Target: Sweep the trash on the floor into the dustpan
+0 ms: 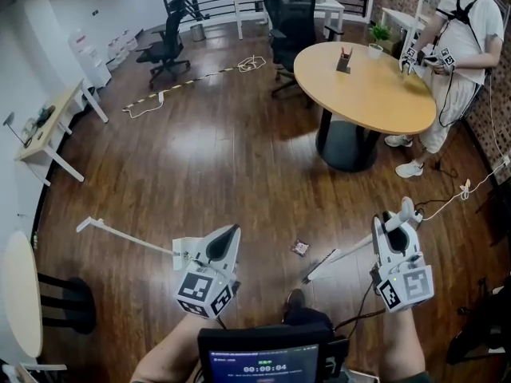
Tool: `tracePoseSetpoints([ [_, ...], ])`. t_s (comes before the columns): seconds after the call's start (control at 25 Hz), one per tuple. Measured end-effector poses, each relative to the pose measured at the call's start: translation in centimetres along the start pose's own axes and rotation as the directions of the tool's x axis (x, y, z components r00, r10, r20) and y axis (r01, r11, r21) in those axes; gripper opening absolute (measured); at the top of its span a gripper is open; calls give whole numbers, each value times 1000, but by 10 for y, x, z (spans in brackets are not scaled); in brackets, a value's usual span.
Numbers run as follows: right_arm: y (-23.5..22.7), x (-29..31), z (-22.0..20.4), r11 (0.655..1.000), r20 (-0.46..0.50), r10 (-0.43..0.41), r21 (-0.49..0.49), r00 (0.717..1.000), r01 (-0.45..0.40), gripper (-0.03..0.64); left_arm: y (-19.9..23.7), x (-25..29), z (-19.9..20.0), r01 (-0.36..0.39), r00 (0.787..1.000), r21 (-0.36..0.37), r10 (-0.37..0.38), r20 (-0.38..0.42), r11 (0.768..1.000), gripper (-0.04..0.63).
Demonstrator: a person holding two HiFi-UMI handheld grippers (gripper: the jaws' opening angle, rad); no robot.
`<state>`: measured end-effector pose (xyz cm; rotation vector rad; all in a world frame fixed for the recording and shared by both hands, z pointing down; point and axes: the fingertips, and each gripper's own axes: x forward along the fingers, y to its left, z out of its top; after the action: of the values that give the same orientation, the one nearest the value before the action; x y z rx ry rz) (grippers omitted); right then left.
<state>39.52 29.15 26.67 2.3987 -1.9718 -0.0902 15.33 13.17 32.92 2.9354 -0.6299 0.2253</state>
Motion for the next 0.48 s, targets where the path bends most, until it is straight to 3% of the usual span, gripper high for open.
tracePoseSetpoints([
  [0.16, -32, 28, -21, 998, -7, 55, 10, 998, -55, 98, -14, 64, -4, 62, 997, 49, -61, -40, 997, 8],
  [0.48, -76, 74, -100, 1000, -108, 10, 9, 994, -9, 97, -26, 162, -42, 226, 970, 55, -220, -104, 973, 8],
])
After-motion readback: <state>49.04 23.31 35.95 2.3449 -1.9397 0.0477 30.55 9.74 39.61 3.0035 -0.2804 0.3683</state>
